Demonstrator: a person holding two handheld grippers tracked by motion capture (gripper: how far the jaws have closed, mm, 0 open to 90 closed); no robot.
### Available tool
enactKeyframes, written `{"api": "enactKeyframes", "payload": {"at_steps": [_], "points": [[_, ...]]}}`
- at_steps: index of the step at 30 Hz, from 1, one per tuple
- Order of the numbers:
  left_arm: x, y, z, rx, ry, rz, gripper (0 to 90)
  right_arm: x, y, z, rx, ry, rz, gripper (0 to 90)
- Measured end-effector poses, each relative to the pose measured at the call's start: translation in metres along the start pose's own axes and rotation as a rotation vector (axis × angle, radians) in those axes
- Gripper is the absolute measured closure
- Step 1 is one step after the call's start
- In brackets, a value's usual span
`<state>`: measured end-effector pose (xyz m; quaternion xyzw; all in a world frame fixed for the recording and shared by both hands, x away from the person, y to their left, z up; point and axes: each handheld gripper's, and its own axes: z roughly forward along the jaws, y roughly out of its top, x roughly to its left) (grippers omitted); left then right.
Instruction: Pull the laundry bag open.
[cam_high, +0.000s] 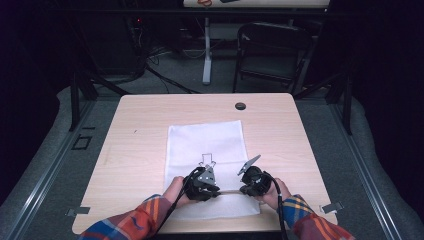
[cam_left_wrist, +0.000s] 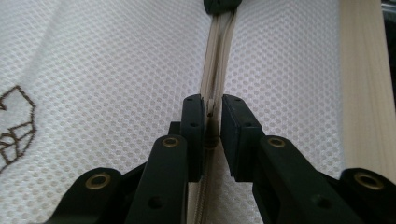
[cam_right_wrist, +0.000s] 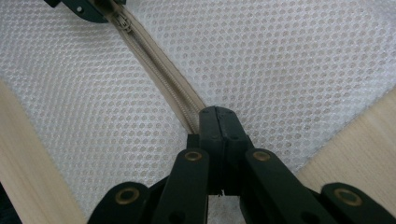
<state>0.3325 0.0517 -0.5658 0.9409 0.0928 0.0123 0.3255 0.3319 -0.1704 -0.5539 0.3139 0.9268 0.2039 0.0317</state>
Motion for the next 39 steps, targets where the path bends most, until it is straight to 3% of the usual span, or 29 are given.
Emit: {"api": "enactKeyframes", "payload": {"at_steps": [6,19,39], "points": [[0.003,-0.001,0.002,0.001,-0.020,-0.021,81.6,0.000,0.000,0.000,-0.003,-0.001,-0.003,90.0],[0.005,-0.002,-0.005,0.014,-0.038,-0.021,82.1,-0.001,0.000,0.000,-0.003,0.008,0.002,90.0],[0.012,-0.016,-0.019,0.022,-0.065,-0.048,82.0,0.001,0.001,0.000,0.014,-0.001,0.005,90.0]]}}
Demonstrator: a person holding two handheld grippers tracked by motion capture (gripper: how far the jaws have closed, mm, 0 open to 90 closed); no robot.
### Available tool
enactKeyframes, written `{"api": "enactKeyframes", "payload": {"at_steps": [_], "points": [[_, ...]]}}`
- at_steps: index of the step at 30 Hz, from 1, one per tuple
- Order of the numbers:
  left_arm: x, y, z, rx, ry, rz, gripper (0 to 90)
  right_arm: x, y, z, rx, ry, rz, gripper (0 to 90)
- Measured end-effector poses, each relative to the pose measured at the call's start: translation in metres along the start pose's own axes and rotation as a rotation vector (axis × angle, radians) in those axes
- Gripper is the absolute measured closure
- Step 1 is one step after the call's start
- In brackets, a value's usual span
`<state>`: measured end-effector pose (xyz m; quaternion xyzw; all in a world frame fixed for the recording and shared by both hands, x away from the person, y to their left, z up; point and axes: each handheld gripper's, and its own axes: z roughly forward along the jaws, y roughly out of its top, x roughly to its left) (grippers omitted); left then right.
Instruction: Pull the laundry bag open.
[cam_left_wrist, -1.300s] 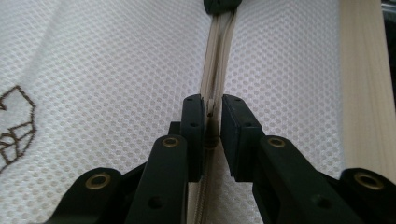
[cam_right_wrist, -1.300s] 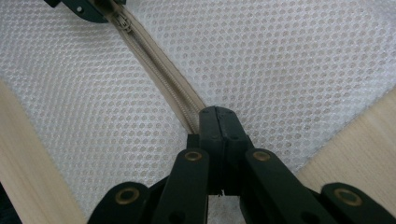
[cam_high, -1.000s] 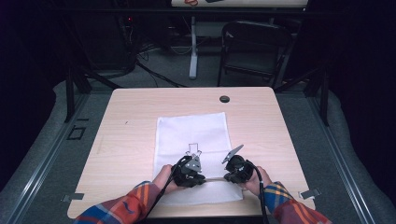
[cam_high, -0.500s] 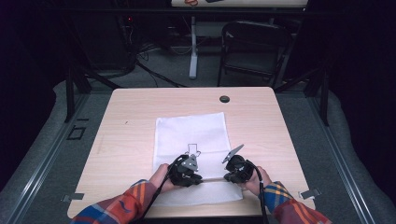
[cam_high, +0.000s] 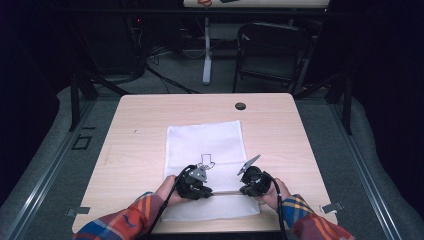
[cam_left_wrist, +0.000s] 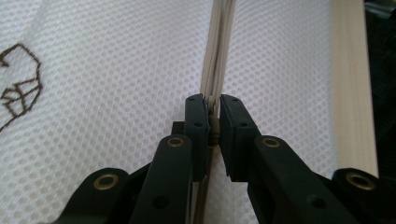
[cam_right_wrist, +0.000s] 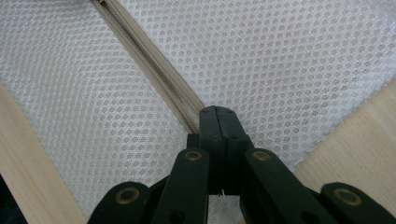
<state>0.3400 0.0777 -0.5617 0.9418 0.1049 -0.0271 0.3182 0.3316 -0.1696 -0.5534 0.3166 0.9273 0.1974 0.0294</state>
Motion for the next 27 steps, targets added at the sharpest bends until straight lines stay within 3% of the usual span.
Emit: {"api": "enactKeyframes", "payload": {"at_steps": [7,8,15,27], "points": [[0.002,-0.004,-0.004,0.021,0.001,0.002,82.1,0.002,-0.001,0.000,-0.001,0.005,0.006,90.0],[0.003,-0.005,-0.004,0.003,-0.008,-0.008,82.1,0.002,0.000,0.000,0.007,0.005,0.000,90.0],[0.005,-0.011,-0.008,0.005,-0.015,-0.018,82.0,0.005,0.000,0.000,0.012,0.008,-0.002,90.0],[0.008,-0.009,-0.007,0.017,-0.019,-0.018,81.9,0.002,-0.002,0.000,-0.006,0.023,0.003,90.0]]}}
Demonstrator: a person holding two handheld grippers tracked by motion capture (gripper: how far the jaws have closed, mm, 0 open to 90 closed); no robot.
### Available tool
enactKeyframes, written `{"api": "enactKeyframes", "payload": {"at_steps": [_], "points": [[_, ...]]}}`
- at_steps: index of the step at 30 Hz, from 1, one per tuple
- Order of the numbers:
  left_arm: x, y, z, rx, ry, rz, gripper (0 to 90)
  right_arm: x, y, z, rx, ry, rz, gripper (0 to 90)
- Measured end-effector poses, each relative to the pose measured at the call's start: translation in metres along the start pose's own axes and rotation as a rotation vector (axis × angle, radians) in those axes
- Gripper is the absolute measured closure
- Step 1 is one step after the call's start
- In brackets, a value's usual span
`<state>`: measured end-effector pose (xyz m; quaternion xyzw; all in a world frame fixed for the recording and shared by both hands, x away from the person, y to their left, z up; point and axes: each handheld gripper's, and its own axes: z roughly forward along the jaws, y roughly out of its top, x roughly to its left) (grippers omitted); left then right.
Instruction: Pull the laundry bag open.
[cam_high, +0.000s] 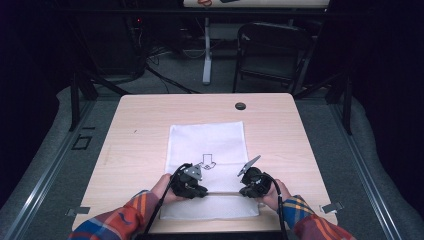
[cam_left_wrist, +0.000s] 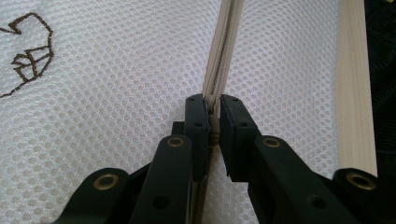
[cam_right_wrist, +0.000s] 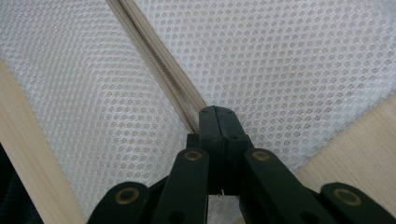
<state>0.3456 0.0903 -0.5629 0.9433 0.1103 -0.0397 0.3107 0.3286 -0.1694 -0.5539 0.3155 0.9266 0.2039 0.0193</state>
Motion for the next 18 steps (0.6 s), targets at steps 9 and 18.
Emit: {"api": "enactKeyframes", "payload": {"at_steps": [9,18], "points": [[-0.001,-0.005,-0.005,-0.009,0.006,-0.002,82.0,0.001,0.002,0.000,0.016,-0.012,-0.013,90.0],[0.000,-0.016,-0.017,-0.003,0.023,-0.013,82.0,0.002,0.002,0.000,0.021,-0.015,-0.014,90.0]]}}
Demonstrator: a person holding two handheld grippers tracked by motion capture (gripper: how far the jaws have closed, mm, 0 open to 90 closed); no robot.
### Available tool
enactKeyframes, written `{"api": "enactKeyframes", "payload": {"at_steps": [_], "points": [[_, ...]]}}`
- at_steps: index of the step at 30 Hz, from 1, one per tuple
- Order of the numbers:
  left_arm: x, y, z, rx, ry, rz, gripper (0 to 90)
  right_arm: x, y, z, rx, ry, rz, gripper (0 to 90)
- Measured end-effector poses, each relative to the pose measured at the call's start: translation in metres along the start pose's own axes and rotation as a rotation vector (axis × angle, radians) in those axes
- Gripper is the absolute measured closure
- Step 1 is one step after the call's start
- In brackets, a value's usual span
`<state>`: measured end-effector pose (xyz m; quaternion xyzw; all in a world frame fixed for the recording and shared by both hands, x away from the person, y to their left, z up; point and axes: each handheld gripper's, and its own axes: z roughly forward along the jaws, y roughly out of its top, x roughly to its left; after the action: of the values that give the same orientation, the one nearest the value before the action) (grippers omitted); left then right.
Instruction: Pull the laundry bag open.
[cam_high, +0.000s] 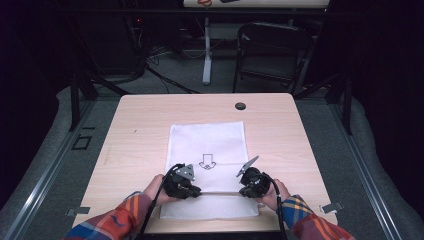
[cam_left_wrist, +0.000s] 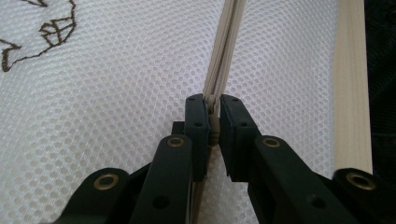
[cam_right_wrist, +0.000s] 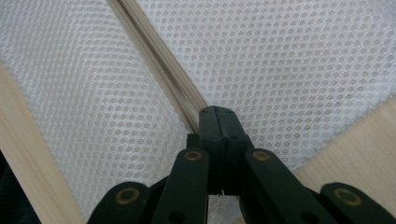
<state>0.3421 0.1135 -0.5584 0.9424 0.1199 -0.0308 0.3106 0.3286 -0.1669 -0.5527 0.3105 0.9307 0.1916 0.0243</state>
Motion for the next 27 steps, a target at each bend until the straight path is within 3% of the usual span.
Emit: {"api": "enactKeyframes", "payload": {"at_steps": [8,9,11,27], "points": [[0.004,-0.015,-0.013,0.008,0.024,-0.030,82.0,0.000,0.000,0.000,0.000,-0.001,0.002,90.0],[0.004,-0.016,-0.015,0.022,0.045,-0.030,82.0,0.000,0.000,0.000,-0.001,-0.001,0.001,90.0],[0.005,-0.019,-0.016,0.007,0.027,-0.041,82.0,0.000,0.000,0.000,0.001,-0.003,0.002,90.0],[0.003,-0.029,-0.027,0.002,0.047,-0.054,82.0,0.000,0.001,0.000,0.005,-0.002,0.008,90.0]]}}
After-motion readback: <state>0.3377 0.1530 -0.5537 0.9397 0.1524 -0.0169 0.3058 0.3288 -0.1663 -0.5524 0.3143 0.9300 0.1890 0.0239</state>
